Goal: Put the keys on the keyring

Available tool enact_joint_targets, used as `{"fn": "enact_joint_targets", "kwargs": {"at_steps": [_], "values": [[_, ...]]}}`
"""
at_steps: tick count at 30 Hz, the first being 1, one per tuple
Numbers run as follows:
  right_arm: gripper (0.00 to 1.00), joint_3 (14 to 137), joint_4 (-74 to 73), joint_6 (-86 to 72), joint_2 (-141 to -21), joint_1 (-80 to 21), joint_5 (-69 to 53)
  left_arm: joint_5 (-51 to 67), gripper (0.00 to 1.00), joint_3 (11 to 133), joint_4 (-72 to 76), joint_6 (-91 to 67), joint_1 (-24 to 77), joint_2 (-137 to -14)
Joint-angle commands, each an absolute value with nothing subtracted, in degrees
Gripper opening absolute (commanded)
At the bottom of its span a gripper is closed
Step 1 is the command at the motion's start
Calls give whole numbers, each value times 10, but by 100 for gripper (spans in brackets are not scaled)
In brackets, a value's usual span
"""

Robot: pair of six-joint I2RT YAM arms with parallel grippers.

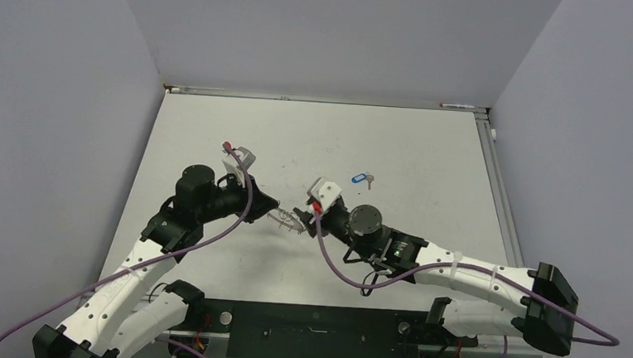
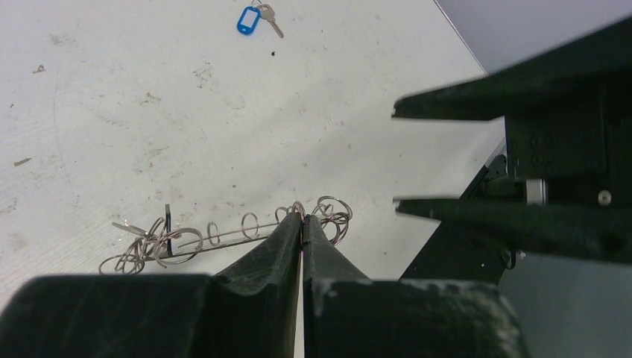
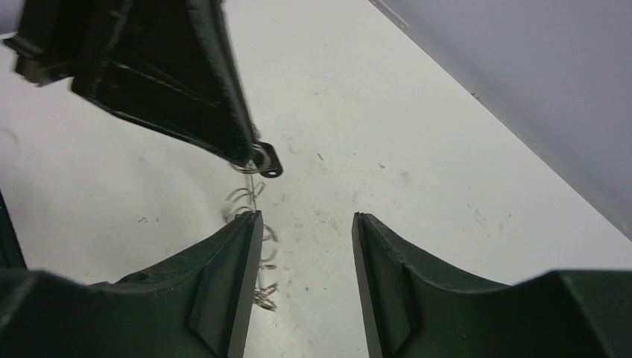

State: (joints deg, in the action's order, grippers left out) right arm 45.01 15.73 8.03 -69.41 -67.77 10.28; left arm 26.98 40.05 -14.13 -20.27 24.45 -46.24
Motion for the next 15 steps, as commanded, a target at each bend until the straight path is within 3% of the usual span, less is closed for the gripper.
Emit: {"fn": "enact_joint_targets", "kwargs": {"at_steps": [1,11,15], "values": [[48,414,190,18,-625,-586,-69,246,0,452,-161,-177,271,-465],[45,419,208,1,-633,-469,-433,313,0,467,-165,-150,308,-467],[48,452,164,24,-651,-459,-509,330,0,468,-166,-141,323,-465]]}}
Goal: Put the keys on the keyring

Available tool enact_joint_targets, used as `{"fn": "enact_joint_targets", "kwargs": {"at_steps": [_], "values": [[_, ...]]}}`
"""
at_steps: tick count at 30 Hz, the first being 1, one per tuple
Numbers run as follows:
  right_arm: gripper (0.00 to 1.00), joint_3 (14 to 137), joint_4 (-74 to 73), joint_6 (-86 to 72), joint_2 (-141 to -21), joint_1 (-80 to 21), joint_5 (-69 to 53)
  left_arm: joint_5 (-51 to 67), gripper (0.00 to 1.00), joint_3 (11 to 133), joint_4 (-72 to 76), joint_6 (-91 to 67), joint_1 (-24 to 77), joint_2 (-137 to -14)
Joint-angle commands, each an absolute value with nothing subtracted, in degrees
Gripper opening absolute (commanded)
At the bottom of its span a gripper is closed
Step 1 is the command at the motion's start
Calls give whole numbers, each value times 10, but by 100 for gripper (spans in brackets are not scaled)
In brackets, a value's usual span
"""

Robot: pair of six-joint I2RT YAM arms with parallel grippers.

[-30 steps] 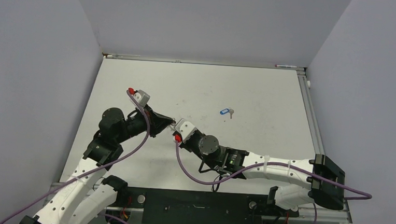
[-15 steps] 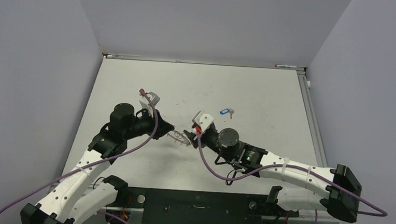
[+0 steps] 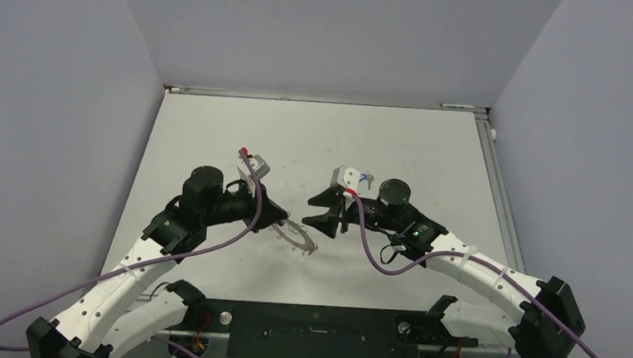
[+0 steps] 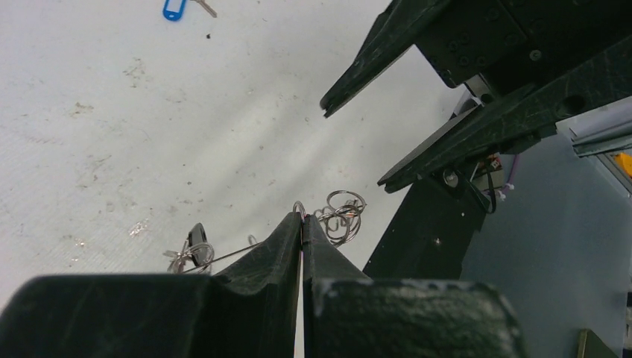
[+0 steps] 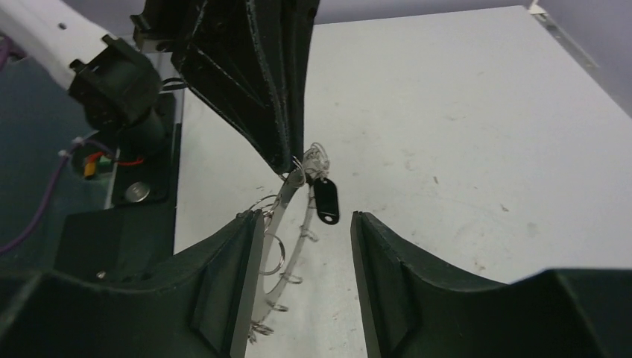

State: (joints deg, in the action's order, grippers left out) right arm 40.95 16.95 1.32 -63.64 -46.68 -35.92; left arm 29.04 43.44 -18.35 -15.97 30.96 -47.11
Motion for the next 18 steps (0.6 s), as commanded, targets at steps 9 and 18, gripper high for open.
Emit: {"fn": "enact_joint_targets", "kwargs": {"at_steps": [9,18], "values": [[43,475,133,46,-679,-459,-545,345,0,468,-164,-135,341,-473],[41,488,125,51,-706,-460,-547,364,0,463,-148,-140,345,-472]]}}
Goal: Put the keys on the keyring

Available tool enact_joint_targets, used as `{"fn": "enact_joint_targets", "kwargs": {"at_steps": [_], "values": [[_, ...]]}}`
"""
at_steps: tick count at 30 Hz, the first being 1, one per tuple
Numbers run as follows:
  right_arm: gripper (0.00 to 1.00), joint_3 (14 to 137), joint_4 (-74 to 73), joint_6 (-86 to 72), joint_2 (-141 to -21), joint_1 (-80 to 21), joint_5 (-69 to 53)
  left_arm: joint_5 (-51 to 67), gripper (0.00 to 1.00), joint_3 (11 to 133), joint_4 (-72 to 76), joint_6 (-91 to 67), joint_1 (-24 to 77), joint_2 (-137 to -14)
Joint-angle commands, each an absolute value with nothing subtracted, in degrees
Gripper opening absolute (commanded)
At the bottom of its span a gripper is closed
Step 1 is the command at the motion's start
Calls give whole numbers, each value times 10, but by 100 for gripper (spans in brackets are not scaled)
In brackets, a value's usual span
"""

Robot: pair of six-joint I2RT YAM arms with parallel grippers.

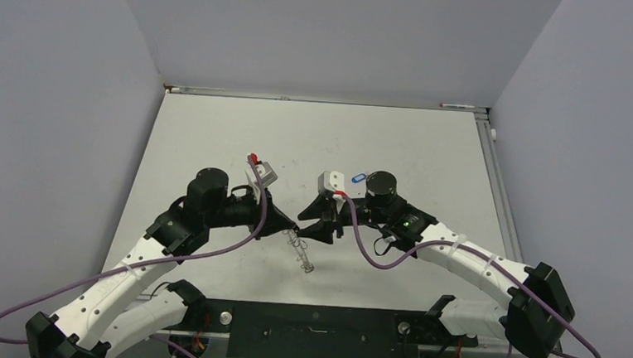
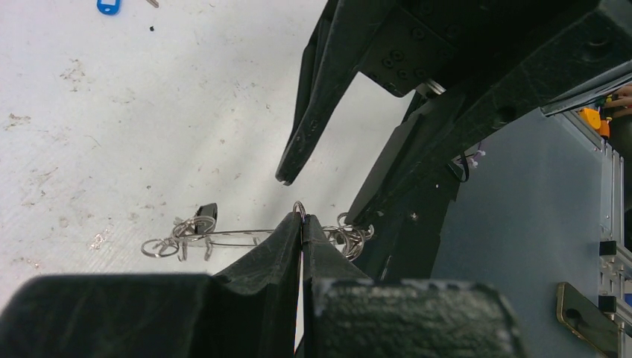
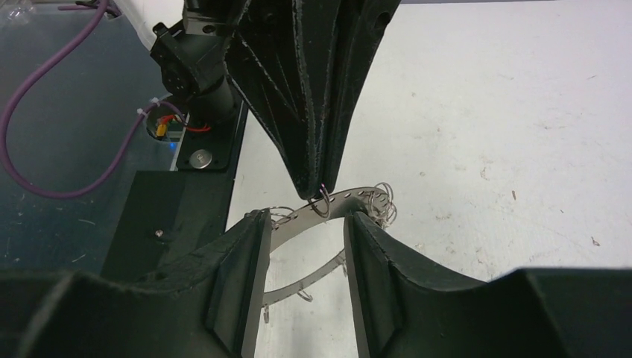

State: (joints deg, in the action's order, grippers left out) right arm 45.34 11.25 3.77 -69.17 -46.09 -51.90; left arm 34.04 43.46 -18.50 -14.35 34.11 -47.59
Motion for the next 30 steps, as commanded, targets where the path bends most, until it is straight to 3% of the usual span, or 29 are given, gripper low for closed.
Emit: {"fn": "enact_joint_targets", "kwargs": {"at_steps": [1,19,30], "values": [[40,490,125,52,-709,-460,-545,366,0,463,-148,-141,345,-473],[27,493,151,36,-727,-459,-536,379,0,458,-132,-146,345,-471],[10,497,155,35,-742,-466,-533,386,0,452,-125,-149,346,-471]]}}
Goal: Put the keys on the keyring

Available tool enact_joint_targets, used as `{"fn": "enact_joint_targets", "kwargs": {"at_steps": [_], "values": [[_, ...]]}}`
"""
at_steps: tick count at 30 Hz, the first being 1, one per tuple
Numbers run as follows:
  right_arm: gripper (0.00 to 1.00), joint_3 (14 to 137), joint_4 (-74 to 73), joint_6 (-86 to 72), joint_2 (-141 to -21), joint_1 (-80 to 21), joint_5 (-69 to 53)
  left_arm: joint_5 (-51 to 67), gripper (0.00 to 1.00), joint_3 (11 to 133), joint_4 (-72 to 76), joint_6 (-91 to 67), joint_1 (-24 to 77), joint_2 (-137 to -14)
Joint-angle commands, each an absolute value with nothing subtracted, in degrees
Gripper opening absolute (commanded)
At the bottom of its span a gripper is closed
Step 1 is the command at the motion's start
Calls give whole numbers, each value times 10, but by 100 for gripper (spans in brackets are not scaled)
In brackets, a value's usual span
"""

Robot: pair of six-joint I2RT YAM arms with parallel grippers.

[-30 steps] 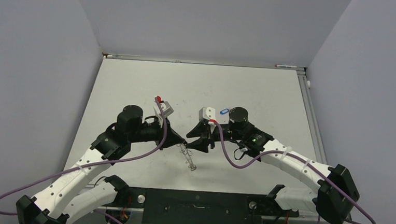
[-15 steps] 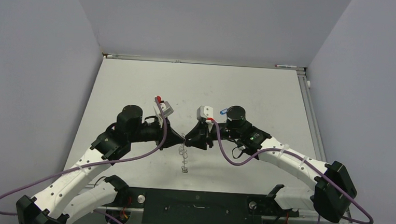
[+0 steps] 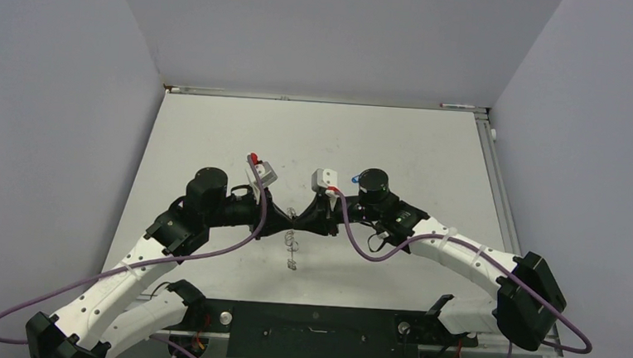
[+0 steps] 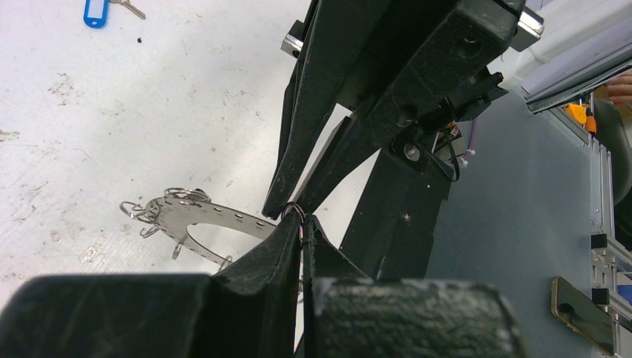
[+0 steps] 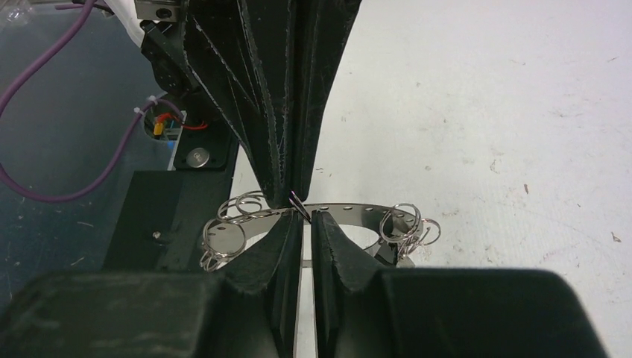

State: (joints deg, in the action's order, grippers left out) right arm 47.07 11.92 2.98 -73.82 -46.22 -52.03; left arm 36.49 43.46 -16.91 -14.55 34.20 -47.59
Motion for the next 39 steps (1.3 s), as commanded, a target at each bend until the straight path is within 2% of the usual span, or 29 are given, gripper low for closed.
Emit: {"fn": "enact_joint_targets", "kwargs": {"at_steps": [1,13,17,19,21,23,32,39], "values": [[8,497,156,35,-743,-465,-533,385,0,451,-124,-149,346,-471],[5,464,204,29,-720,-466,-559,374,0,443,-125,-141,346,-468],[5,462,208,28,-720,-466,-561,370,28,439,-119,-141,345,-456],[5,461,210,28,-718,-465,-556,370,38,435,-113,-143,345,-448],[5,457,215,24,-714,-466,-552,364,47,430,-108,-144,343,-437],[5,451,229,15,-708,-466,-544,353,50,425,-102,-144,339,-423],[5,432,258,0,-673,-466,-541,342,48,344,30,-164,313,-312],[5,431,254,0,-645,-466,-557,402,40,330,57,-163,312,-319]]}}
